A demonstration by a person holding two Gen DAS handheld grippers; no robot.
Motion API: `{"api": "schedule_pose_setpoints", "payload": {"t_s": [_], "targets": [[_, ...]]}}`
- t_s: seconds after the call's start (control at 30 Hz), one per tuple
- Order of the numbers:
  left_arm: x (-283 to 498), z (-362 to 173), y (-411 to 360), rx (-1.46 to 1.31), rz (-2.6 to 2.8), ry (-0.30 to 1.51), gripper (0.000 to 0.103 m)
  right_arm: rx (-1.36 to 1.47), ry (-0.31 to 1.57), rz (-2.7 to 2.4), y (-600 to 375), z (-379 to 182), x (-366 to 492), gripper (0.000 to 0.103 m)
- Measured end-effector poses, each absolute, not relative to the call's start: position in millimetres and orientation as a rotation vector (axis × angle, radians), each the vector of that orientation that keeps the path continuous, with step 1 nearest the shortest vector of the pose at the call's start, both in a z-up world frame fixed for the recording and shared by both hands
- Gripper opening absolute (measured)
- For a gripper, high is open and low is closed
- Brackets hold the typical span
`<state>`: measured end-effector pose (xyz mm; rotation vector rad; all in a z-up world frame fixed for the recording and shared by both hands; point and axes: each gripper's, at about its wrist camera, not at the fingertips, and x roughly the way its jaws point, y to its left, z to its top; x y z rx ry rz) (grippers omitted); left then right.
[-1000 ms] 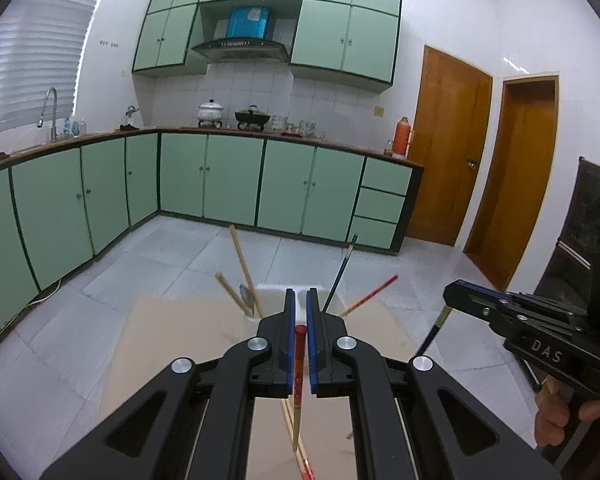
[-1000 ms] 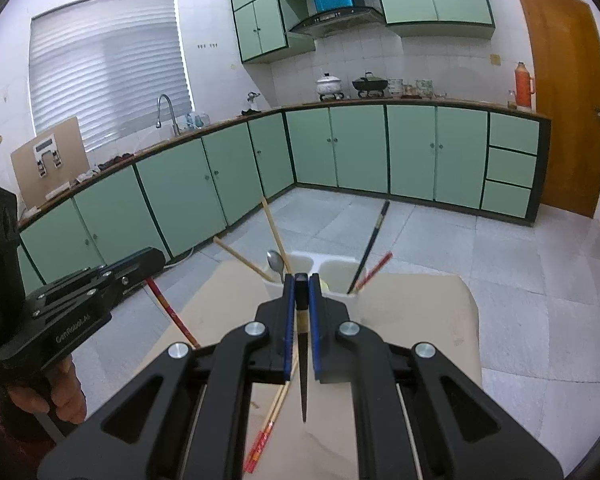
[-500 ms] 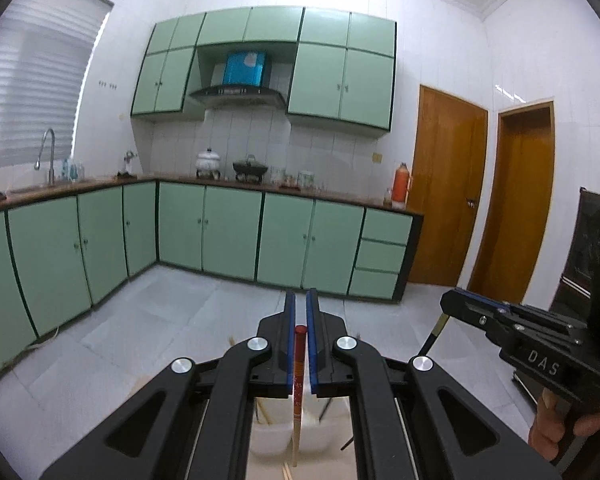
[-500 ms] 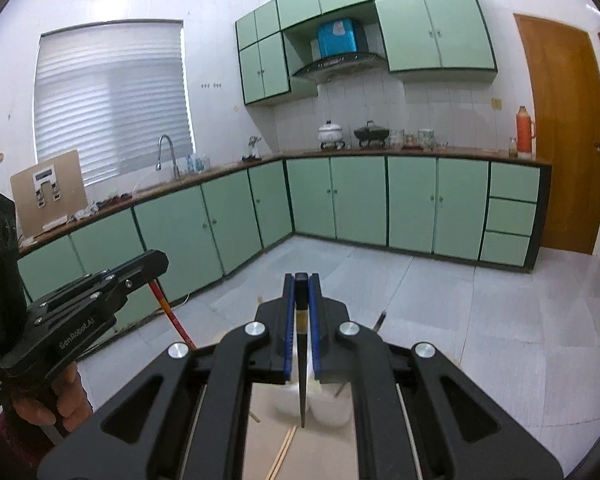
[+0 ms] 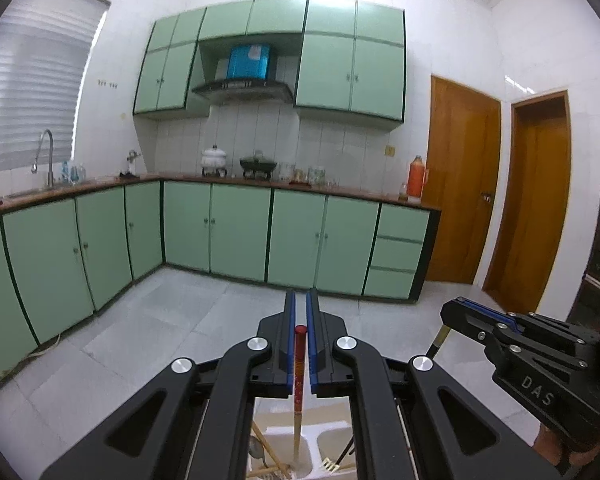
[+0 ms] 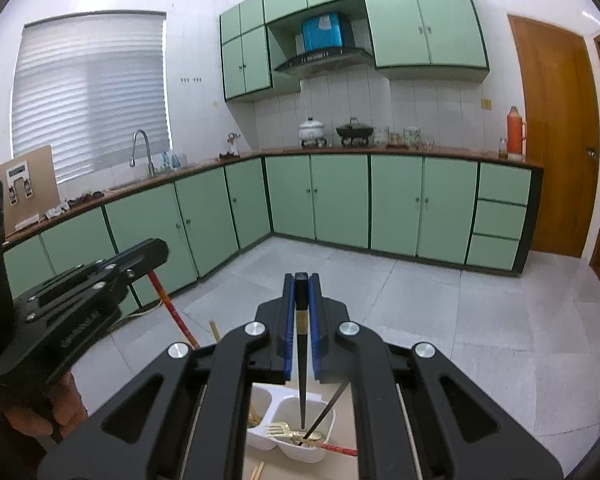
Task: Organize utensils
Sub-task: 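Lift and carry both chopsticks over the white holder with both tools, then open both tools to drop the chopsticks into the white holder, then withdraw both tools toward the last two red-patterned chopsticks on the table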
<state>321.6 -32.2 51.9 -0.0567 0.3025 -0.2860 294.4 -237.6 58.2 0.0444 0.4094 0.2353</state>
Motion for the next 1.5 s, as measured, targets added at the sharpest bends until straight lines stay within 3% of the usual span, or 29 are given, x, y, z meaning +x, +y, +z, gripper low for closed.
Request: {"api": "schedule_pose_setpoints", "payload": {"t_s": [0.37,0.43,0.5,0.63,0.7,0.8,0.9,1.07,1.2,1.5], "targets": [[354,-10,-37,-0.044,-0.276,0.470,0.005,0.046,0.526,0.237,-228,4,305,0.007],[352,-11,-35,-0.048,-0.274,0.477,0.011,0.047,0.528,0.224,-230,1,304,0.011],[348,-6,-33,-0.056,-0.269,0.467,0.035,0.051,0.518,0.207,-232,4,300,0.026],[327,15,-23,-0.075,-0.268,0.405,0.044,0.057,0.428,0.141,-249,27,277,0.043],[308,28,-17,-0.081,-0.256,0.362,0.052,0.049,0.376,0.098,-257,39,260,0.060],[282,39,-10,-0.073,-0.245,0.314,0.060,0.056,0.296,0.057,-269,51,231,0.077],[250,43,-7,-0.055,-0.226,0.271,0.067,0.038,0.245,0.017,-274,54,200,0.088],[207,37,-5,-0.058,-0.216,0.243,0.078,0.010,0.217,-0.006,-277,38,158,0.097],[181,18,-6,-0.043,-0.207,0.262,0.084,0.018,0.233,-0.007,-275,17,132,0.098],[151,-44,-6,-0.021,-0.203,0.419,0.086,0.043,0.369,0.026,-260,-34,110,0.098]]}}
